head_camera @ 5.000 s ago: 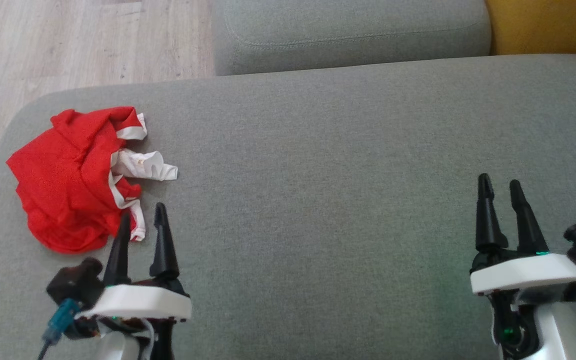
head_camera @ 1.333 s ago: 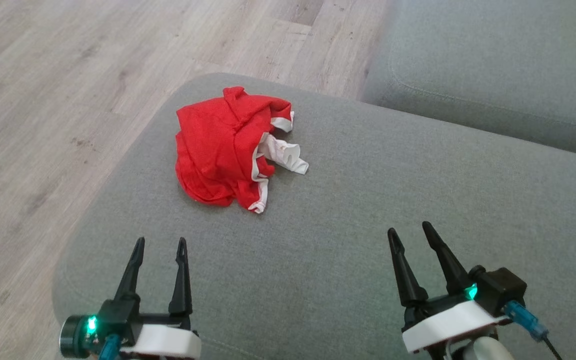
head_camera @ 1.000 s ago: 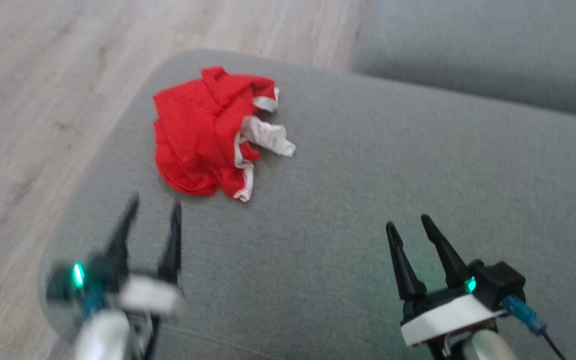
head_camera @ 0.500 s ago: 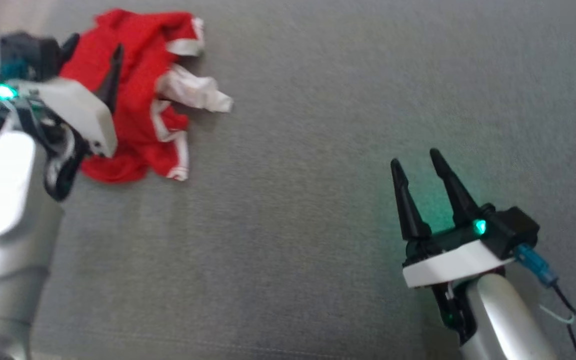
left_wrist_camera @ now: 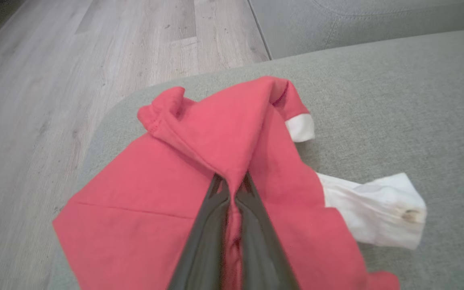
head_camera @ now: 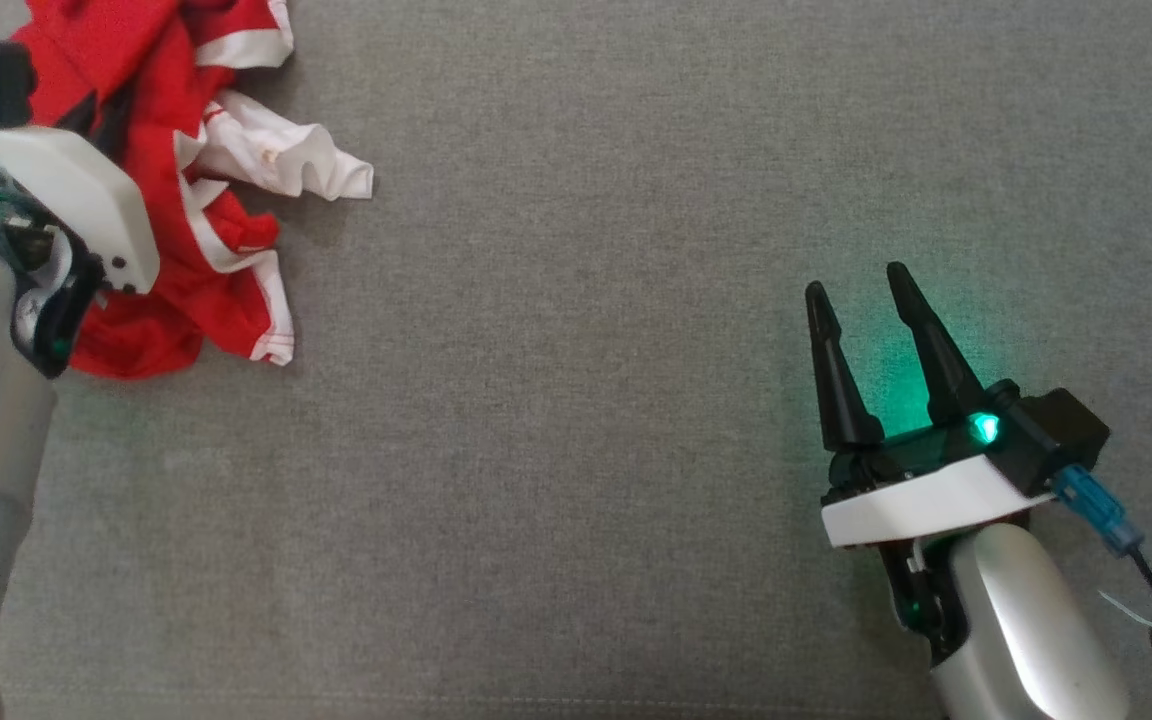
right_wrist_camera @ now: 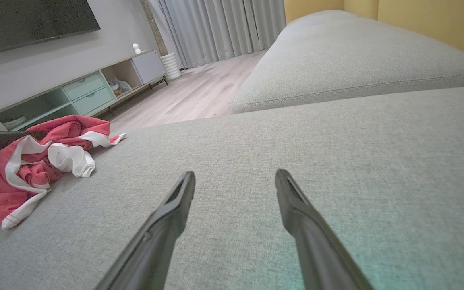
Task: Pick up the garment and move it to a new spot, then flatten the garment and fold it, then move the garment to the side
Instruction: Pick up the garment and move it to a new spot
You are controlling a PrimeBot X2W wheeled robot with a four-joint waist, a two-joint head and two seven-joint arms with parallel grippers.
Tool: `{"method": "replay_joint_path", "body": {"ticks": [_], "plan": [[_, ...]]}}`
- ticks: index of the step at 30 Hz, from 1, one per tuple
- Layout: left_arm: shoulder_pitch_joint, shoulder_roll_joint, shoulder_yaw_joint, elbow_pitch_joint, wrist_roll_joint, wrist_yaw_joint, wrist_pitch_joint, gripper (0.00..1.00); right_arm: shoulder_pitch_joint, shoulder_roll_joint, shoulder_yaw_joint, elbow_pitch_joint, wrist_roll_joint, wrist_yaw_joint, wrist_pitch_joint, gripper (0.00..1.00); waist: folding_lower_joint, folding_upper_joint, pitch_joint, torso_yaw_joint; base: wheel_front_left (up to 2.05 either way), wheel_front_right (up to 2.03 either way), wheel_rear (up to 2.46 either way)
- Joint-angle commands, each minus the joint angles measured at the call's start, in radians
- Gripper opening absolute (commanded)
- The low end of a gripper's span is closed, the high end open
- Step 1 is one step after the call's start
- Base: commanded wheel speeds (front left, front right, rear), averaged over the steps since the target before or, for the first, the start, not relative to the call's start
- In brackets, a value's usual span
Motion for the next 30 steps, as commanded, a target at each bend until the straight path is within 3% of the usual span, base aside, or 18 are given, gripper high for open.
{"method": "replay_joint_path", "body": {"ticks": [1, 10, 17, 24, 30], "plan": [[-0.045, 0.056, 0.020, -0.017, -0.012, 0.002, -0.024, 0.00, -0.015, -0.002, 0.019, -0.027, 0.005, 0.008, -0.011, 1.00, -0.0001, 0.0000, -0.007, 0.004, 0.00, 0.00, 0.00], [-0.098, 0.076, 0.049, -0.048, -0.018, 0.017, -0.258, 0.00, 0.005, -0.002, 0.017, -0.006, 0.013, 0.008, -0.011, 1.00, -0.0001, 0.0000, -0.091, 0.023, 0.00, 0.00, 0.00], [-0.116, 0.098, 0.082, -0.201, -0.002, 0.056, -0.385, 0.00, 0.036, -0.002, 0.024, 0.007, 0.034, 0.008, -0.011, 1.00, -0.0001, 0.0000, -0.188, 0.037, 0.00, 0.00, 0.00], [-0.051, 0.097, 0.085, -0.414, -0.007, 0.098, -0.398, 0.00, 0.066, -0.002, 0.028, 0.021, 0.055, 0.008, -0.011, 1.00, -0.0001, 0.0000, -0.273, 0.041, 0.00, 0.00, 0.00], [0.053, 0.069, 0.037, -0.564, -0.022, 0.114, -0.346, 0.00, 0.068, -0.002, 0.020, 0.020, 0.071, 0.008, -0.011, 1.00, -0.0001, 0.0000, -0.304, -0.001, 0.00, 0.00, 0.00]]}}
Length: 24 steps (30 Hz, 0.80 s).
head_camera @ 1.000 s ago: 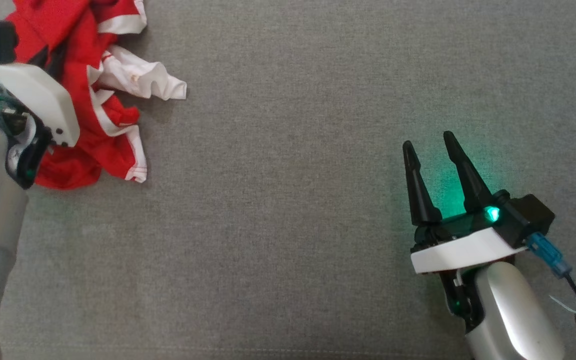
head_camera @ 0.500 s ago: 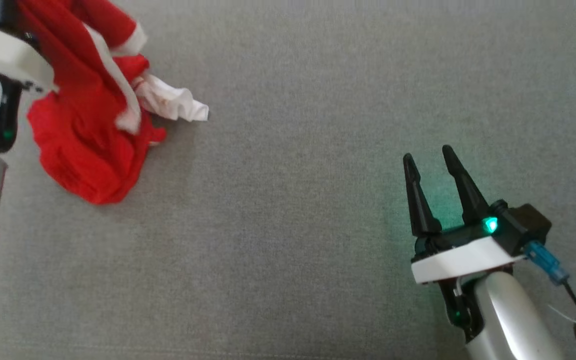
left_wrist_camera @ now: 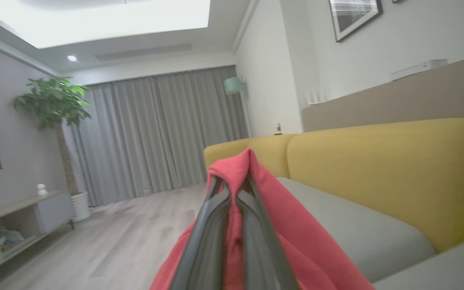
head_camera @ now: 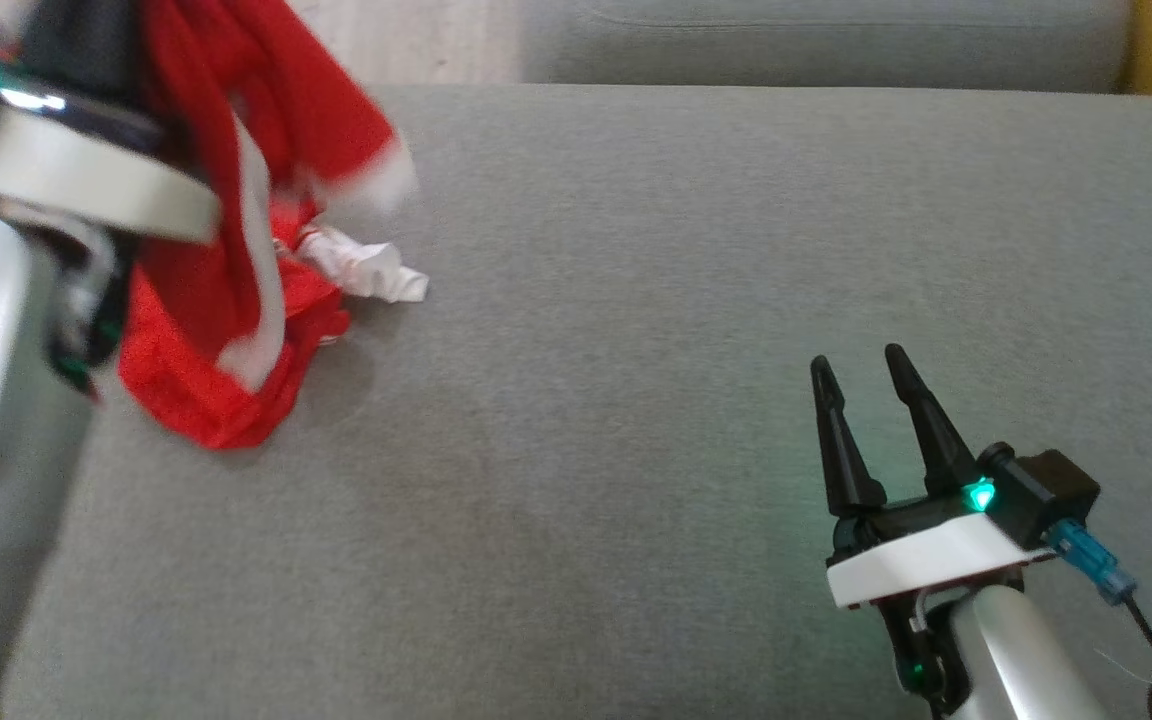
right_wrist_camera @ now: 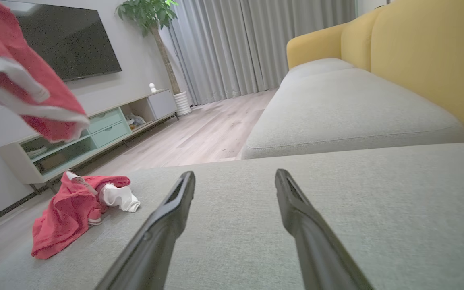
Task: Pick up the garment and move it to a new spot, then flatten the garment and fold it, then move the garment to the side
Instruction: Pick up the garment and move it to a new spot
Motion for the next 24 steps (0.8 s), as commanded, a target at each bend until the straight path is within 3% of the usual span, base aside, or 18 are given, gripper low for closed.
{"method": "replay_joint_path", "body": {"ticks": [1, 7, 13, 24], "plan": [[-0.023, 0.023, 0.019, -0.060, -0.003, 0.007, 0.017, 0.00, -0.021, -0.003, 0.017, -0.033, 0.004, 0.008, -0.011, 1.00, 0.0003, 0.0000, -0.006, -0.030, 0.00, 0.00, 0.00], [0.025, -0.024, -0.042, -0.154, -0.004, 0.018, 0.055, 0.00, -0.037, -0.003, 0.012, -0.046, 0.006, 0.008, -0.011, 1.00, 0.0003, 0.0000, 0.021, -0.108, 0.00, 0.00, 0.00], [0.006, -0.085, -0.132, -0.188, 0.027, 0.012, 0.097, 0.00, -0.071, -0.003, 0.028, -0.074, 0.024, 0.008, -0.011, 1.00, 0.0003, 0.0000, 0.094, -0.269, 0.00, 0.00, 0.00], [-0.129, -0.155, -0.228, -0.019, 0.107, -0.023, 0.102, 0.00, -0.106, -0.003, 0.087, -0.135, 0.102, 0.008, -0.011, 1.00, 0.0003, 0.0000, 0.217, -0.526, 0.00, 0.00, 0.00]]}}
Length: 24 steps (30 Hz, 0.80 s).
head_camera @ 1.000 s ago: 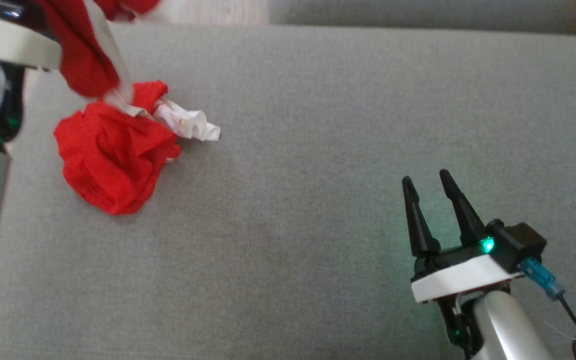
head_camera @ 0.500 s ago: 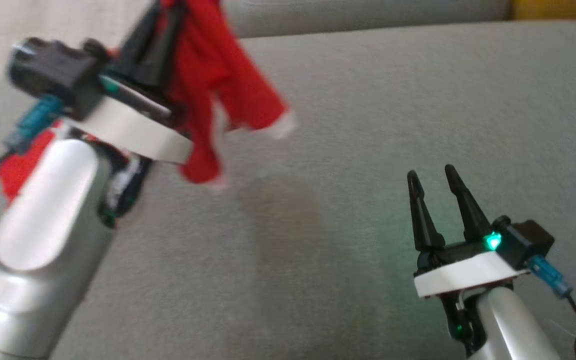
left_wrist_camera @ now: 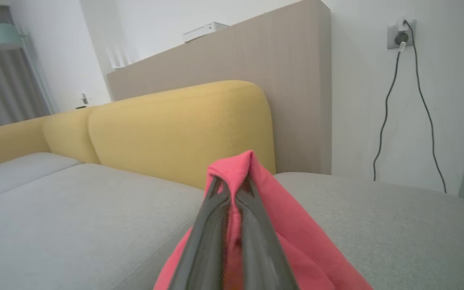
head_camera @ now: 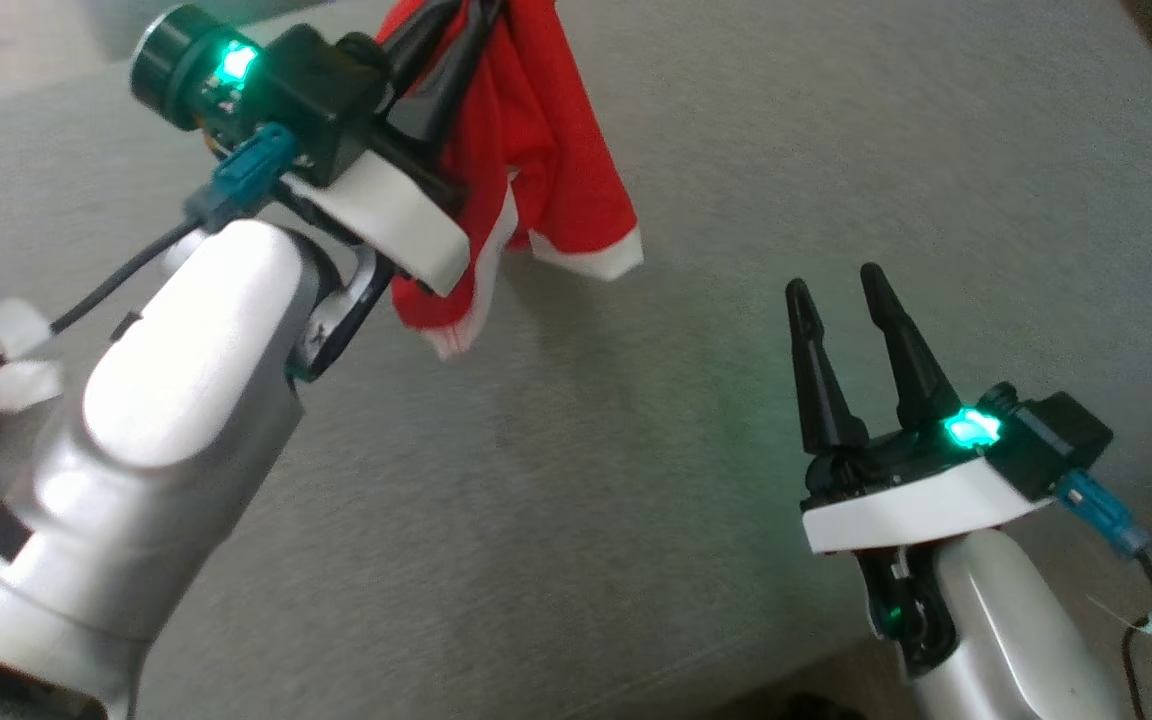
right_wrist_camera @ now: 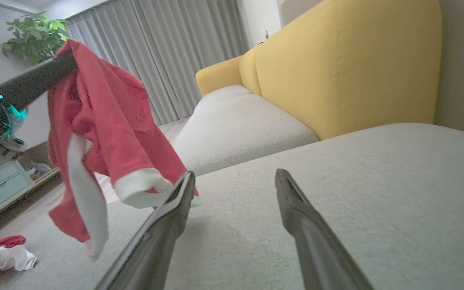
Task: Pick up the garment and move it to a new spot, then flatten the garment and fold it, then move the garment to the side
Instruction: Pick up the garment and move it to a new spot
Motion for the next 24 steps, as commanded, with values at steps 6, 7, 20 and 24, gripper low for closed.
{"method": "replay_joint_path", "body": {"ticks": [6, 7, 20, 24], "plan": [[-0.101, -0.025, -0.016, 0.123, 0.032, -0.032, -0.062, 1.00, -0.031, -0.003, 0.033, -0.051, 0.042, 0.008, -0.011, 1.00, -0.0001, 0.0000, 0.097, -0.152, 0.00, 0.00, 0.00], [-0.105, -0.032, -0.026, 0.147, 0.033, -0.037, -0.065, 1.00, -0.030, -0.003, 0.033, -0.053, 0.044, 0.008, -0.011, 1.00, -0.0001, 0.0000, 0.099, -0.154, 0.00, 0.00, 0.00], [-0.100, -0.043, -0.026, 0.267, 0.019, -0.034, -0.178, 1.00, -0.019, -0.003, -0.004, -0.042, 0.000, 0.008, -0.011, 1.00, -0.0001, 0.0000, 0.037, -0.016, 0.00, 0.00, 0.00], [-0.073, -0.032, -0.010, 0.248, 0.006, -0.014, -0.200, 1.00, -0.021, -0.003, -0.025, -0.036, -0.024, 0.008, -0.011, 1.00, -0.0001, 0.0000, 0.010, 0.038, 0.00, 0.00, 0.00]]}}
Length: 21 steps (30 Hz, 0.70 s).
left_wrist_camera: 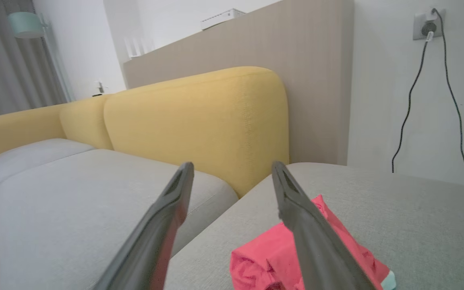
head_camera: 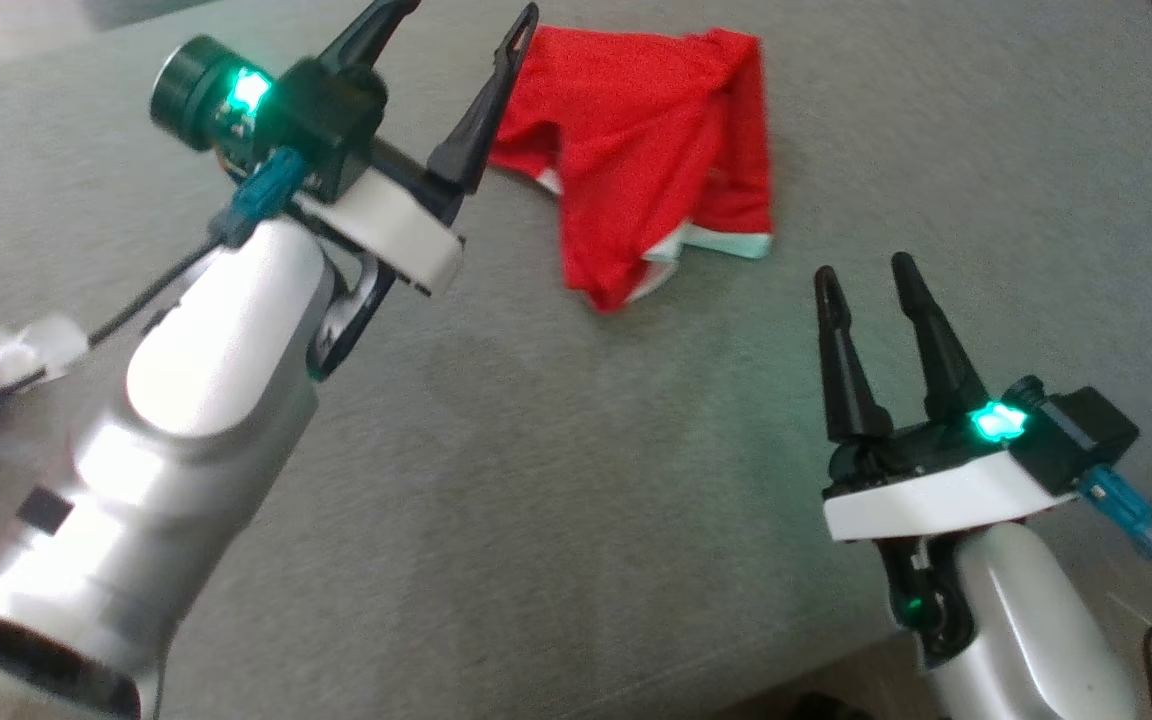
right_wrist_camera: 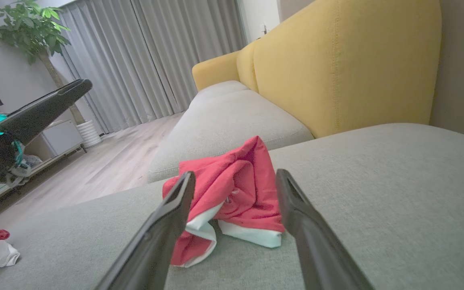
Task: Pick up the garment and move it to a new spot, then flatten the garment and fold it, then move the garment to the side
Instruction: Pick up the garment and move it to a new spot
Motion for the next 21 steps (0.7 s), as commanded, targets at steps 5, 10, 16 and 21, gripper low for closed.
{"method": "replay_joint_path", "body": {"ticks": [5, 10, 16, 21], "plan": [[0.075, 0.058, 0.077, -0.094, -0.030, 0.050, -0.038, 1.00, -0.008, -0.003, -0.033, -0.021, -0.038, 0.008, -0.011, 1.00, 0.0000, 0.0000, -0.090, 0.138, 0.00, 0.00, 0.00], [0.241, 0.087, 0.119, -0.184, -0.076, 0.114, -0.072, 1.00, 0.026, -0.003, -0.075, -0.007, -0.072, 0.008, -0.011, 1.00, 0.0000, 0.0000, -0.148, 0.231, 0.00, 0.00, 0.00], [0.461, 0.097, 0.142, -0.286, -0.082, 0.200, -0.100, 1.00, 0.068, -0.003, -0.101, 0.005, -0.106, 0.008, -0.011, 1.00, 0.0000, 0.0000, -0.188, 0.309, 0.00, 0.00, 0.00], [0.612, 0.066, 0.185, -0.349, -0.094, 0.232, -0.106, 1.00, 0.097, -0.003, -0.110, 0.015, -0.113, 0.008, -0.011, 1.00, 0.0000, 0.0000, -0.211, 0.333, 0.00, 0.00, 0.00]]}}
